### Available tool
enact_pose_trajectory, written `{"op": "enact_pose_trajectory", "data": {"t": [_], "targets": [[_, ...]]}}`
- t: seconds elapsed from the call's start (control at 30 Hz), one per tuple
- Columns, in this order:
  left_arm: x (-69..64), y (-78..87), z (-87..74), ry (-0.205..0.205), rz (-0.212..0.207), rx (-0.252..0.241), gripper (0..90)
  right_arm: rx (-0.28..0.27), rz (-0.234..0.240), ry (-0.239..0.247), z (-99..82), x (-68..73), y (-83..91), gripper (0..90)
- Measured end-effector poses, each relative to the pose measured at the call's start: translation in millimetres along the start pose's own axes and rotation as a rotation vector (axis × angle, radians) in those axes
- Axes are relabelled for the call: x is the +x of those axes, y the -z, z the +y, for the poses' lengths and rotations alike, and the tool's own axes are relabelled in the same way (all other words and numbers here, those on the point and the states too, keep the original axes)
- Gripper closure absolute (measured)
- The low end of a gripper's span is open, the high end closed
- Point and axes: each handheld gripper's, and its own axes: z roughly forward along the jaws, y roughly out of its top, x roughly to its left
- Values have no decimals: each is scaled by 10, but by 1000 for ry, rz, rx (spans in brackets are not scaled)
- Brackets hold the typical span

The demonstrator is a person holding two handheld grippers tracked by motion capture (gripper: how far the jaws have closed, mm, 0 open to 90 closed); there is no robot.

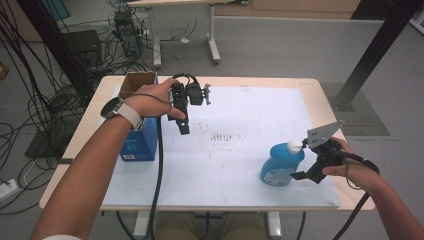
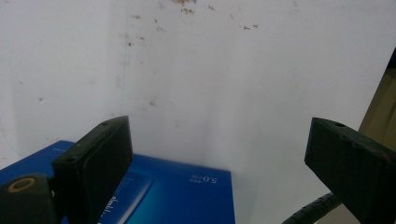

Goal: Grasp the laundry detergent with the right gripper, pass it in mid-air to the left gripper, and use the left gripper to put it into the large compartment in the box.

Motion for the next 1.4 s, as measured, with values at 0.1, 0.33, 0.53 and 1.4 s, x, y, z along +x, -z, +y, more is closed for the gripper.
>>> {"op": "enact_pose_trajectory", "data": {"t": [0.1,0.33,0.53,1.4], "targets": [[-1,-12,-1,1,-1,0,82,-8,4,-4,-16,-3,-25,63],[-3,-29,-2,1,-2,-1,82,-37,7,-10,-52,-2,-76,74],[-4,-31,5,1,-5,-1,82,-67,9,-5,-80,2,-123,87],[2,-51,-5,7,-5,-5,83,-130,13,1,-164,6,-193,146]]}}
